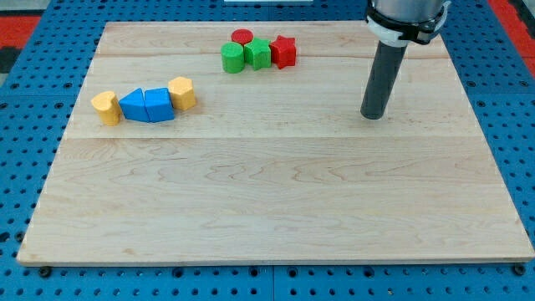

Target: Place your arm parallel right to red star

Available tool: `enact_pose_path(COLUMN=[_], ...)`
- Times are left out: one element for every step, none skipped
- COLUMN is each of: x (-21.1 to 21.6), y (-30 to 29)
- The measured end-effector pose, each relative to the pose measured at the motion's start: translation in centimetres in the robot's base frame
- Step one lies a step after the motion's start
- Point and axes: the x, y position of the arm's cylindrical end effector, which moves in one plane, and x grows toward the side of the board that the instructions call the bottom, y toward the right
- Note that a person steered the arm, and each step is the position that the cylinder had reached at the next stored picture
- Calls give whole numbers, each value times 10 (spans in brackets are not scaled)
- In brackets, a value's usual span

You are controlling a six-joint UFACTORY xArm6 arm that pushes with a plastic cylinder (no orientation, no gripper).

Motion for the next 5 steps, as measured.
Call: enact_pose_path(x=[0, 0, 0, 0, 0], y=[0, -1, -1, -1, -19])
